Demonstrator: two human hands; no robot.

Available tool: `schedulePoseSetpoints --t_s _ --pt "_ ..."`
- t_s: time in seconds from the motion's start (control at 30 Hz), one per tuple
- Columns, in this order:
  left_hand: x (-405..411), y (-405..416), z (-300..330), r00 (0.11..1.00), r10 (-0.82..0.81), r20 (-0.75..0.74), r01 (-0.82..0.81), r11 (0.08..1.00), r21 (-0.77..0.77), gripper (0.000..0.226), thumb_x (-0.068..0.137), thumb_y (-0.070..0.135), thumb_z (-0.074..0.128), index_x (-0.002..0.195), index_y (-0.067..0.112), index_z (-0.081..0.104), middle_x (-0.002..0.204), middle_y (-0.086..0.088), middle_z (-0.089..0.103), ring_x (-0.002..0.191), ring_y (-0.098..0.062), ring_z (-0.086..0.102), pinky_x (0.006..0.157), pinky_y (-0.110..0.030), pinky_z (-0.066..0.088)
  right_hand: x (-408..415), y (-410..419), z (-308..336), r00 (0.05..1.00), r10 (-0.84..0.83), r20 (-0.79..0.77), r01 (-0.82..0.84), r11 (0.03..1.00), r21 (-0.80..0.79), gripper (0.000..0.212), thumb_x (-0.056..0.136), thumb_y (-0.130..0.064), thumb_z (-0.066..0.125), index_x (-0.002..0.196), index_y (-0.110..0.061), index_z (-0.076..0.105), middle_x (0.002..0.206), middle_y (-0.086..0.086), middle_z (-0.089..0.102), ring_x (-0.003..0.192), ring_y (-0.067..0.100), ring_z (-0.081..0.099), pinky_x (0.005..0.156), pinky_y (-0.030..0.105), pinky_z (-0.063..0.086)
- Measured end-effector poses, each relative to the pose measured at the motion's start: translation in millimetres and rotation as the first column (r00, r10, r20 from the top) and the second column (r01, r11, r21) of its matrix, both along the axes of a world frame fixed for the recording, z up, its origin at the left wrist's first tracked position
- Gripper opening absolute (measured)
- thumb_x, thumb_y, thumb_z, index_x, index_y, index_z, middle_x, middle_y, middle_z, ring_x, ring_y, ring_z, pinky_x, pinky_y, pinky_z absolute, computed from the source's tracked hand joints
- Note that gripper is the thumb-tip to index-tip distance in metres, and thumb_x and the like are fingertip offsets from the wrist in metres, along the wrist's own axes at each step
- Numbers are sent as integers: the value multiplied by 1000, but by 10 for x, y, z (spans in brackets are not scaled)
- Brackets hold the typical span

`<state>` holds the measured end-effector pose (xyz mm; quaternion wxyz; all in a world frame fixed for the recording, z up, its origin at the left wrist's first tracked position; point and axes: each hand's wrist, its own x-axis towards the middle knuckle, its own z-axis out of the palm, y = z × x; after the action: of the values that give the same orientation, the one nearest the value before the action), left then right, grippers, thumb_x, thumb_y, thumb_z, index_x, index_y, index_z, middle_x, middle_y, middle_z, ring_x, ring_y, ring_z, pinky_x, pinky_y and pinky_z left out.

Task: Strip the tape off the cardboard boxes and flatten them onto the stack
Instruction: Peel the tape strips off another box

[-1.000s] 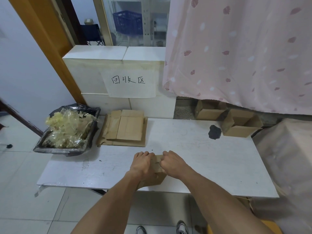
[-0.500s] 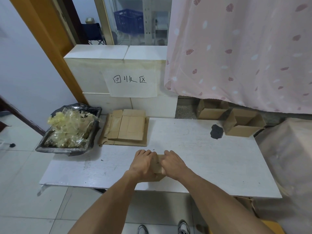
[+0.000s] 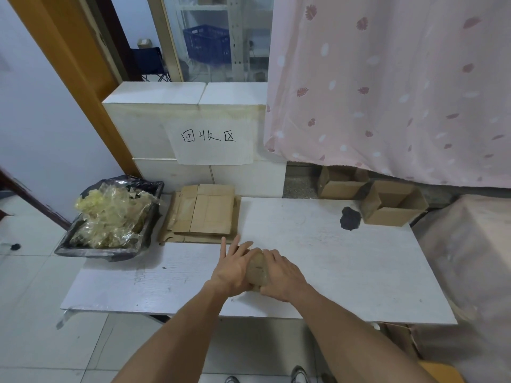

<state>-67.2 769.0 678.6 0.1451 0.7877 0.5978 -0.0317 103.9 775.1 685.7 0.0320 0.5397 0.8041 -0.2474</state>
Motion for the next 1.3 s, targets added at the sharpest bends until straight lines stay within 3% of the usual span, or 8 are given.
schedulePoseSetpoints --t_s 0.17,0.43,0.67,0.77,0.97,1.1,1.2,1.3 --pt "120 -83 -99 989 145 30 -147 985 95 113 78 70 60 157 21 -5 165 -4 -15 147 -27 -29 115 -52 -24 8 73 49 924 -377 -62 372 925 -78 72 63 -50 73 116 -16 40 112 -2 46 102 21 42 76 33 43" --pt "480 -142 -65 860 453 235 -467 884 0 138 59 85 55 144 30 -39 157 -17 -33 148 -38 -24 118 -62 -2 -41 84 96 870 -481 -107 453 866 -213 65 61 -59 61 106 -17 42 100 -1 57 93 22 58 82 38 54" --pt "488 -234 -205 814 518 262 -500 855 -135 131 72 63 72 151 27 -26 165 -1 -6 150 -29 10 117 -61 18 5 -27 42 810 -562 -167 479 798 -365 72 71 -67 63 117 -19 36 113 -1 56 100 22 60 82 35 52" --pt "529 -327 -327 641 602 476 -546 794 -268 88 94 45 57 147 57 -12 152 0 43 107 -13 59 92 -30 47 -28 -93 -57 794 -583 -173 499 787 -361 62 84 -58 56 127 -18 36 112 -1 58 95 21 62 84 36 54" --pt "546 -445 -511 641 597 482 -576 790 -212 68 87 42 61 144 23 28 136 2 51 121 -26 54 97 -40 48 -94 -204 -290 814 -567 -127 504 799 -328 60 86 -45 63 135 -19 40 125 2 54 108 25 60 91 39 51" --pt "610 -443 -589 647 644 407 -620 756 -210 88 82 50 57 152 12 19 155 -10 33 140 -30 35 111 -49 35 -120 -194 -356 837 -532 -132 492 835 -246 62 87 -49 61 136 -19 40 123 2 59 108 24 60 89 35 50" --pt "625 -384 -661 618 703 353 -695 698 -172 84 87 42 58 154 18 14 161 -13 18 147 -31 21 117 -47 24 -115 -191 -408 910 -404 -86 402 915 -43 53 94 -48 50 137 -18 44 121 3 61 108 23 55 91 35 44" --pt "558 -288 -659 576 674 463 -692 703 -162 85 77 45 63 150 16 30 149 -15 38 135 -34 38 109 -47 34 -26 -120 -407 964 -265 35 253 947 199 45 96 -47 44 130 -19 49 129 3 53 114 22 46 97 34 37"
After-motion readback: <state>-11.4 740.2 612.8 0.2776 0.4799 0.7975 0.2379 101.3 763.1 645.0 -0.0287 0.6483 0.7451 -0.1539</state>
